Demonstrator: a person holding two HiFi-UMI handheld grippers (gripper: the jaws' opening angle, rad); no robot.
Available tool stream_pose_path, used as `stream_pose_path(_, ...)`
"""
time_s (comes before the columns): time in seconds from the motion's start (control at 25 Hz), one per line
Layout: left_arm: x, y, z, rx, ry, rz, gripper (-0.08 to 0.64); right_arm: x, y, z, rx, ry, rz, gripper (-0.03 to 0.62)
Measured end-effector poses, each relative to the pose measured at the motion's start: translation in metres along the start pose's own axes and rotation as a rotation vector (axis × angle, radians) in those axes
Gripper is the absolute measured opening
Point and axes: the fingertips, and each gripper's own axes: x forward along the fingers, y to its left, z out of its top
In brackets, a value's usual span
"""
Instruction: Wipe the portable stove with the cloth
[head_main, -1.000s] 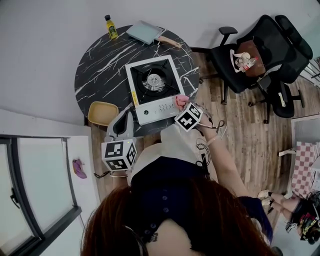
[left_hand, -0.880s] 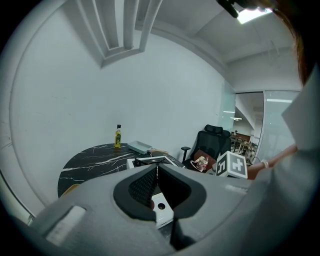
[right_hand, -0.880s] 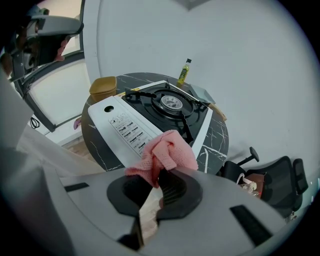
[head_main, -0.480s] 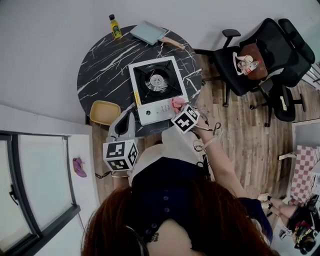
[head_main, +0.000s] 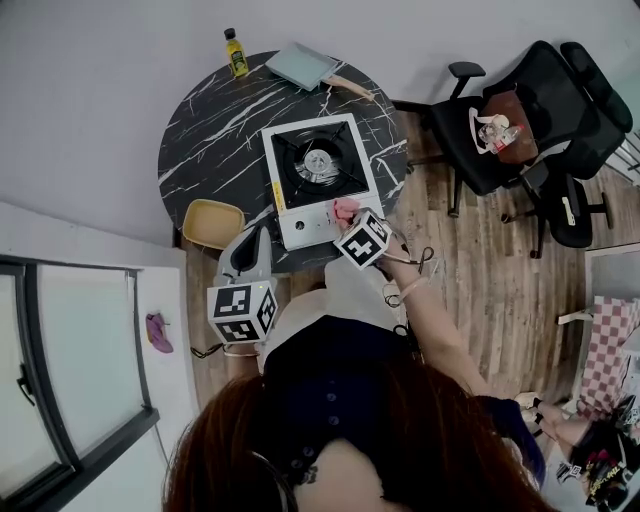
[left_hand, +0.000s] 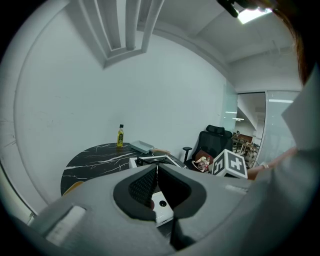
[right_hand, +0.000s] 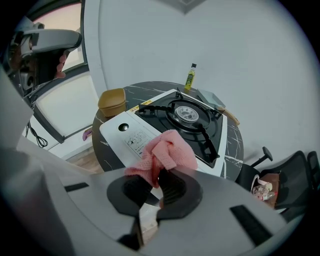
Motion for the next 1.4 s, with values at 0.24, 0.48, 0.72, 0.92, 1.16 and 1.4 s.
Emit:
stream_pose_path(0.24,-0.004,0.001,-0.001,-0.001,-0.002,0.003,0.014,-0.001,0.012,0.012,0.002,-0.022,0.025,0.032)
stream_pose_path(0.48,-0.005,0.002,-0.004,-0.001,0.004,0.007,0.014,0.000,0.021,0.019,-0.012,-0.029,0.041,0.032)
stream_pose_path(0.72,-0.010,0.001,-0.002,-0.003,-0.003,0.025,0.014,0.005,0.030,0.024,-0.031,-0.045,0.065,0.032)
stream_pose_path(0.92,-0.013,0.003,-0.005,-0.008,-0.002,0.052,0.014,0.006,0.038,0.033,-0.043,-0.054,0.092,0.032)
stream_pose_path(1.16,-0.015,0.012,-0.004,-0.016,-0.005,0.082,0.014,0.011,0.049,0.042,-0.043,-0.069,0.123,0.032)
stream_pose_path(1.4,-0.016,0.021,-0.003,-0.022,0.000,0.096,0.014,0.012,0.064,0.051,-0.045,-0.079,0.153,0.032)
